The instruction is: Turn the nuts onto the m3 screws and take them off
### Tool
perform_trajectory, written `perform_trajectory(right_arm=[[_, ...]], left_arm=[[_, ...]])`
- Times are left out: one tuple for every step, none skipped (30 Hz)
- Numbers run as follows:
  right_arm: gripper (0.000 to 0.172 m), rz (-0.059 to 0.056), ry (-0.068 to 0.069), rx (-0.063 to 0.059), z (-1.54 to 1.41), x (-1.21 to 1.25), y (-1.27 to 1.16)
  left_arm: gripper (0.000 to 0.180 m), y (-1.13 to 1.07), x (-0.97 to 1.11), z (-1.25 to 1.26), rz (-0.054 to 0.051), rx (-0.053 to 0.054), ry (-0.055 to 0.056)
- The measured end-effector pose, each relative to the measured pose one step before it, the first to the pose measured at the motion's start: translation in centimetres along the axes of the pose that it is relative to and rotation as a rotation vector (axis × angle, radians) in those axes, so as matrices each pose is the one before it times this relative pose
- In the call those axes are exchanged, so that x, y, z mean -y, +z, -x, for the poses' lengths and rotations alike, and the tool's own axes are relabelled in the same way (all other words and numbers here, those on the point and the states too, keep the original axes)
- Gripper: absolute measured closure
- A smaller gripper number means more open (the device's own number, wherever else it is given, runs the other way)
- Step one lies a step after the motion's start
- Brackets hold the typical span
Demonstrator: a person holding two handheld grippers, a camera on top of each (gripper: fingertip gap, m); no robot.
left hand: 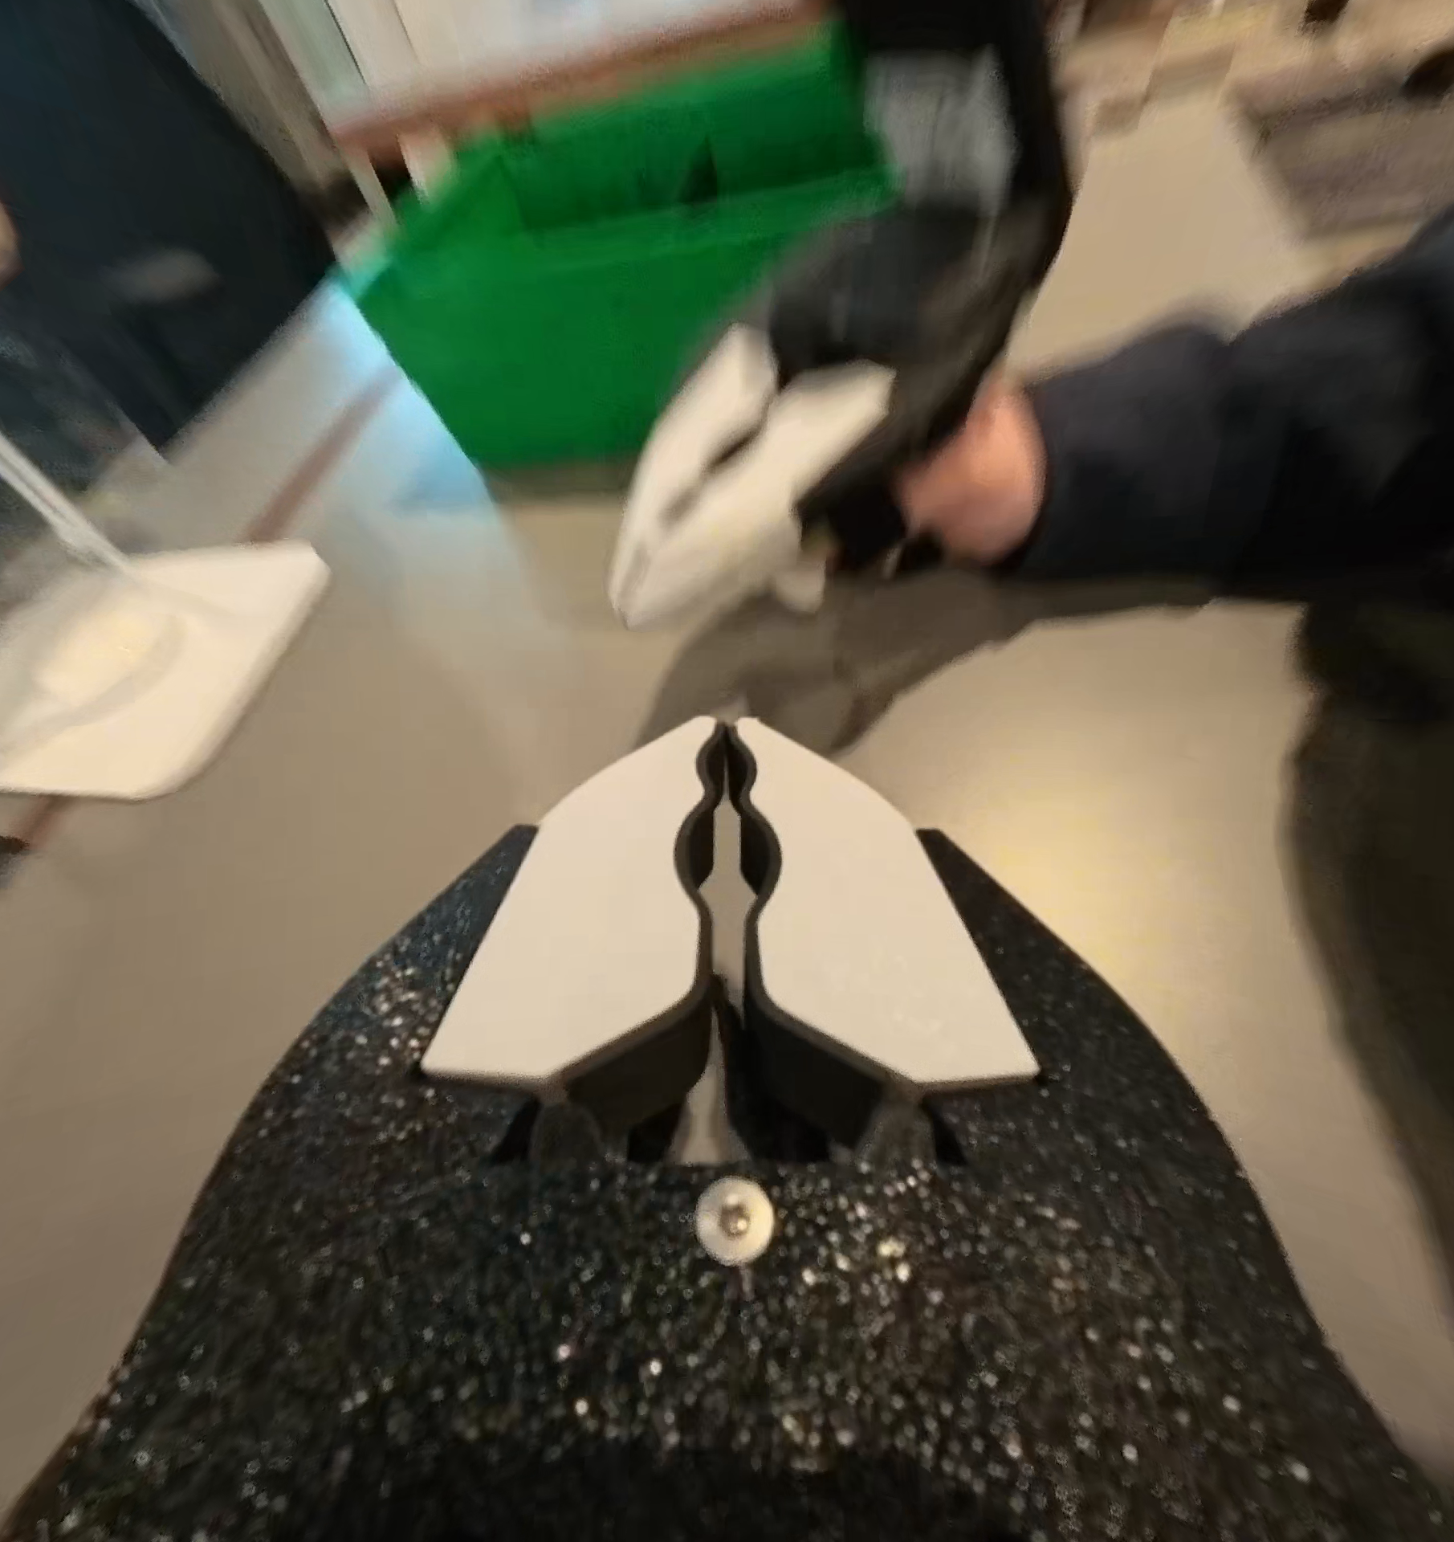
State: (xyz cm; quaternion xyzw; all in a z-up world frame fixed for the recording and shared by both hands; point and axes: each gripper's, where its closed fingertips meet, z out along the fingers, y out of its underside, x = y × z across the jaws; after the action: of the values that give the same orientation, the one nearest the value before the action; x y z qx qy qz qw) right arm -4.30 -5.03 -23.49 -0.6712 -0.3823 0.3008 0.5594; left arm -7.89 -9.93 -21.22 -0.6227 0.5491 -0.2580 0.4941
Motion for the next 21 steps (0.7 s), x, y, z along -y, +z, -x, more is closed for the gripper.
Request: perform_trajectory(right_arm=[[0.172, -0.0043, -0.0298, 0.0004, 0.187, 0.075, -0.041], [0.172, -0.0022, -0.0246, -0.014, -0.035, 0.027, -0.055], [0.172, -0.0031, -0.0178, -0.0179, -0.1, 0.02, -0.056], [0.172, -0.0064, -0.0124, -0.0105, -0.05, 0.074, -0.056], [0.172, -0.0072, -0.0068, -0.0021, 0.029, 0.082, -0.028], [0.172, -0.0022, -0.0003, 0.0025, 0.037, -0.002, 0.007], [0.172, 0.0021, 0.0027, 0.0024, 0.008, -0.036, 0.028], [0.172, 0.0009, 0.0031, 0.0028, -0.008, -0.012, 0.038], [0.172, 0.001, 0.003, 0.0022, -0.002, -0.021, 0.041], [0.172, 0.0002, 0.0018, 0.0006, -0.002, 0.001, 0.037], [0.172, -0.0006, 0.0002, 0.001, 0.011, 0.009, 0.018], [0.172, 0.0004, -0.001, 0.0018, 0.033, -0.008, 0.024], [0.172, 0.0014, -0.002, 0.0012, 0.034, -0.012, 0.004], [0.172, 0.0003, -0.0029, 0.0019, 0.055, -0.007, 0.002], [0.172, -0.0002, -0.0027, 0.002, 0.052, -0.003, -0.002], [0.172, -0.0001, -0.0018, 0.0021, 0.045, 0.004, -0.007], [0.172, -0.0006, -0.0011, 0.0027, 0.059, 0.0, -0.002], [0.172, -0.0011, -0.0004, 0.0025, 0.041, 0.012, -0.012], [0.172, -0.0012, 0.0004, 0.0022, 0.03, 0.012, -0.013], [0.172, -0.0014, 0.0011, 0.0024, 0.022, 0.022, -0.016], [0.172, -0.0017, 0.0017, 0.0025, 0.023, 0.014, -0.021]], left_arm=[[0.18, -1.604, 1.697, 0.475, -0.0402, 0.0565, 0.0135], [0.18, -1.906, 1.625, 0.992, -0.0384, 0.0906, 0.0152], [0.18, -2.123, 1.278, 1.652, -0.0245, 0.1189, 0.0038], [0.18, -2.217, 0.787, 2.307, -0.0075, 0.1361, -0.0149], [0.18, -2.101, 0.286, 2.727, 0.0056, 0.1325, -0.0312], [0.18, -1.784, -0.255, 2.995, 0.0222, 0.1205, -0.0458], [0.18, -1.29, -0.798, 3.03, 0.0435, 0.1, -0.0553], [0.18, -0.667, -1.198, 2.755, 0.0607, 0.0684, -0.0584], [0.18, -0.083, -1.454, 2.267, 0.0711, 0.0317, -0.0541], [0.18, 0.382, -1.634, 1.89, 0.0827, 0.0107, -0.0472], [0.18, 0.729, -1.727, 1.714, 0.0928, 0.0083, -0.0406], [0.18, 0.989, -1.581, 1.314, 0.0888, -0.0073, -0.0297], [0.18, 1.136, -1.307, 0.775, 0.0782, -0.0304, -0.0235], [0.18, 1.186, -0.945, 0.453, 0.0611, -0.0399, -0.0226], [0.18, 1.132, -0.646, 0.341, 0.0459, -0.0342, -0.0208], [0.18, 1.085, -0.543, 0.381, 0.045, -0.0186, -0.0159], [0.18, 1.077, -0.662, 0.547, 0.0583, 0.001, -0.0134], [0.18, 1.076, -0.734, 0.583, 0.0695, 0.0086, -0.0131], [0.18, 1.015, -0.632, 0.486, 0.0636, 0.0066, -0.0107], [0.18, 0.928, -0.384, 0.338, 0.0459, 0.0007, -0.0091], [0.18, 0.82, -0.29, 0.234, 0.0368, -0.0037, -0.0116]])
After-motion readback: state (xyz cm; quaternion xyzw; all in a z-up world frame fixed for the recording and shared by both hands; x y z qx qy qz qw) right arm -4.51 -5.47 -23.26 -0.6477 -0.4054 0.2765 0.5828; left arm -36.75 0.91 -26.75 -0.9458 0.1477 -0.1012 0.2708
